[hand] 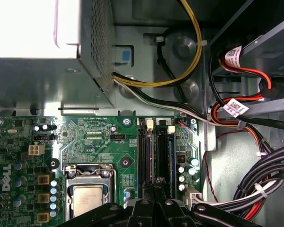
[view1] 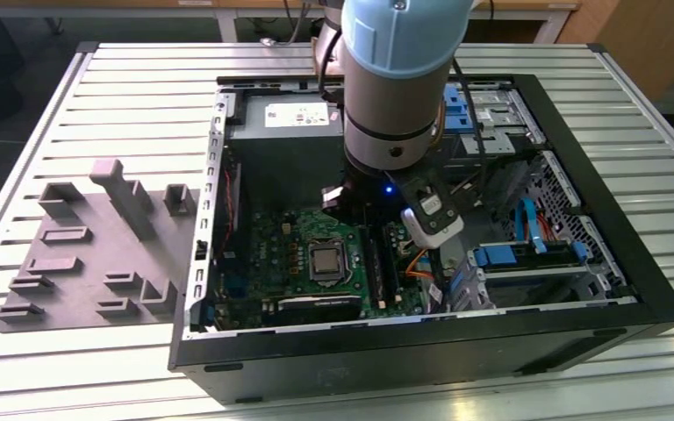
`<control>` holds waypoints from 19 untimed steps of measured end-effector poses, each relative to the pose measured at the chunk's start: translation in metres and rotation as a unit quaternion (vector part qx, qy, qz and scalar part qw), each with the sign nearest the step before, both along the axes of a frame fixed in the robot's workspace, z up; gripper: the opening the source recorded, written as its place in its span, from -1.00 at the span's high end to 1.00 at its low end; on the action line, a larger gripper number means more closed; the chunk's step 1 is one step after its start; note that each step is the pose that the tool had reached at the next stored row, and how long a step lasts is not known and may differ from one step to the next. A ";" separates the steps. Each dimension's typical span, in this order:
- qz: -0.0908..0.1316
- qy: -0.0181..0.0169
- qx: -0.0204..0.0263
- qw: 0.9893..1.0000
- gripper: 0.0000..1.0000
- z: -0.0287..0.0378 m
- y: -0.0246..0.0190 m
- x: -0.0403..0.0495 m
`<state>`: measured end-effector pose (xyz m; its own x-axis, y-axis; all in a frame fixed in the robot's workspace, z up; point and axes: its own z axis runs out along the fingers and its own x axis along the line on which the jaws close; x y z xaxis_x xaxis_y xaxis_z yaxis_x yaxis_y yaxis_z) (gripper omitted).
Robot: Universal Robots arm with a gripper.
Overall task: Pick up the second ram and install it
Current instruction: 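Insert the second ram into the second slot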
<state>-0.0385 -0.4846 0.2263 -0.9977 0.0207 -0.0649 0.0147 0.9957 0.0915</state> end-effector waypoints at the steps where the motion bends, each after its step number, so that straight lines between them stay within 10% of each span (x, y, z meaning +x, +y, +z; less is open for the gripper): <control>1: 0.000 0.000 0.000 1.000 0.77 -0.0002 0.0000 0.0000; 19: 0.000 0.000 0.000 1.000 0.77 -0.0036 -0.0001 -0.0004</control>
